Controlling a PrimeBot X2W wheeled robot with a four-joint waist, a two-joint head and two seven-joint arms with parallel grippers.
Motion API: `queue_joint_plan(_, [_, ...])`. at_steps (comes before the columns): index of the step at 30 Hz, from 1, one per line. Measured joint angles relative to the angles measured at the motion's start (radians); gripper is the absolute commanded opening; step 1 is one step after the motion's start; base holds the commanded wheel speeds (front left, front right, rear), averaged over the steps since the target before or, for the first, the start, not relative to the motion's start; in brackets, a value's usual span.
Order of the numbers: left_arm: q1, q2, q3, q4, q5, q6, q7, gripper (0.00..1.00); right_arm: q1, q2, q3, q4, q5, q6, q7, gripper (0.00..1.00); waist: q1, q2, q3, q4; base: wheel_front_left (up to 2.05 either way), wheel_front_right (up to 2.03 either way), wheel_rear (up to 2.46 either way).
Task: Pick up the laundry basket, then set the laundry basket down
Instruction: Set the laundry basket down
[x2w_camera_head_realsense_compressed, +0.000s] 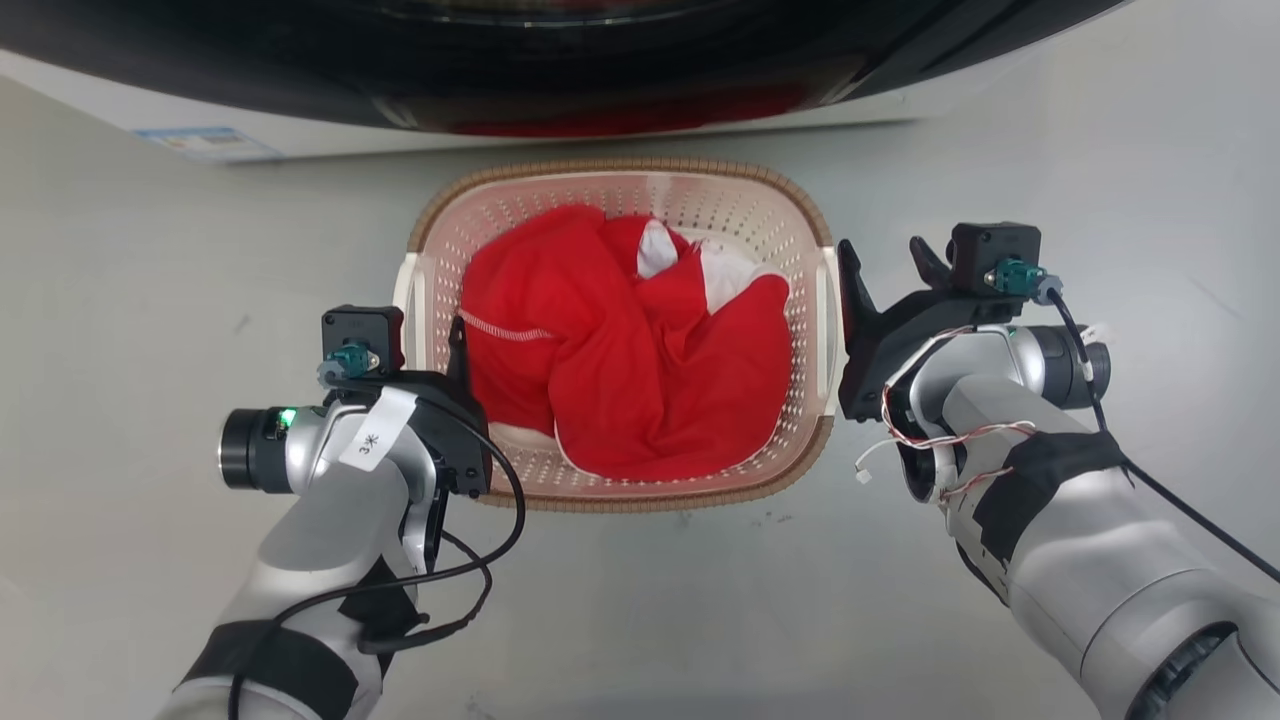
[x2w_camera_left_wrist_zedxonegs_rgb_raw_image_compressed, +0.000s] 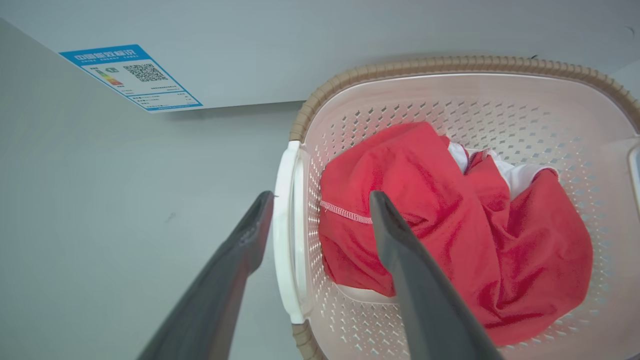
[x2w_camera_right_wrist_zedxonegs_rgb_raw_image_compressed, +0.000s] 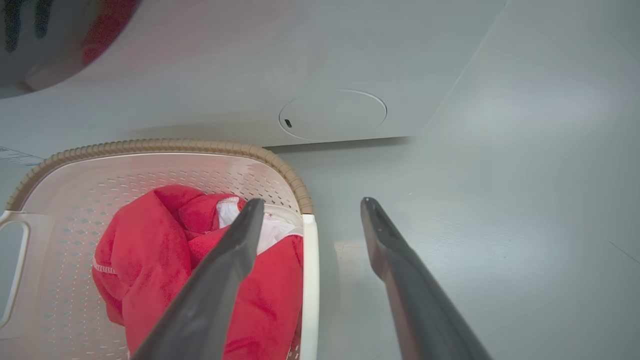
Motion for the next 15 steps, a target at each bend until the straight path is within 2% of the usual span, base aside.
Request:
queue_joint_plan(4, [0.03, 0.001, 0.011, -0.028, 0.0, -0.008, 0.0, 1.0, 0.029, -0.001, -0.015, 0.0, -0.001, 0.016, -0.001, 1.0, 0.0, 0.0, -0.055, -0.005, 0.0, 0.0, 0.0])
queue_joint_plan(15, [0.155, 0.041, 0.071, -0.178, 0.033, -0.007, 0.0, 1.0, 0.117, -0.038, -0.109, -0.094, -0.014, 0.019, -0.001, 1.0, -0.0001, 0.0, -0.199, -0.011, 0.0, 0.0, 0.0])
